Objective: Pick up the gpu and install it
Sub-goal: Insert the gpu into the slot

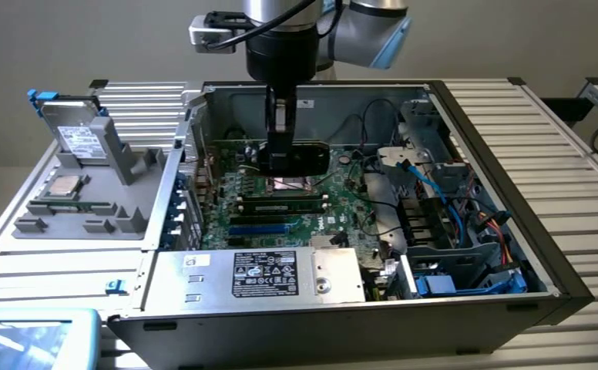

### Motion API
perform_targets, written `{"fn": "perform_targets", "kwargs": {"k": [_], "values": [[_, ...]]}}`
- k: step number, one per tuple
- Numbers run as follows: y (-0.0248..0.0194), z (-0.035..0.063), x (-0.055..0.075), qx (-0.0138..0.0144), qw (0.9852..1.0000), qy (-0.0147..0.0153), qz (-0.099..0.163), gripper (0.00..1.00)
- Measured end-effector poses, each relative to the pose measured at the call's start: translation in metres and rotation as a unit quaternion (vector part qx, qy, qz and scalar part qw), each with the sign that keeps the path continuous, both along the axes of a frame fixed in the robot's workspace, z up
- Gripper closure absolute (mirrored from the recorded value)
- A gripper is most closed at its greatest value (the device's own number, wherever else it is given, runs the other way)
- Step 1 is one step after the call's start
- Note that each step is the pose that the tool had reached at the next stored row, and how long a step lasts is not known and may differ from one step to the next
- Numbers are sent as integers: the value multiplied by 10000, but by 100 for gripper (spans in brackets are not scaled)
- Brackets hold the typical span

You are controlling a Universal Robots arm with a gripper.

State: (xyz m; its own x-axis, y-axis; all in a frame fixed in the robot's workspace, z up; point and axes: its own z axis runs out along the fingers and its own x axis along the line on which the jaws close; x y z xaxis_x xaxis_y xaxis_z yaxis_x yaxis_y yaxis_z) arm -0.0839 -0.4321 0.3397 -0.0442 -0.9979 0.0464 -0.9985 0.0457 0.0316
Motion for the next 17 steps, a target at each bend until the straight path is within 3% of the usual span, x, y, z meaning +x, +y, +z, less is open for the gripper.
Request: {"fn": "perform_targets", "kwargs": {"k": [8, 17], "values": [[-84, -145, -21, -1, 10000, 1, -20, 72], [-106, -310, -64, -1, 10000, 1, -27, 72]]}}
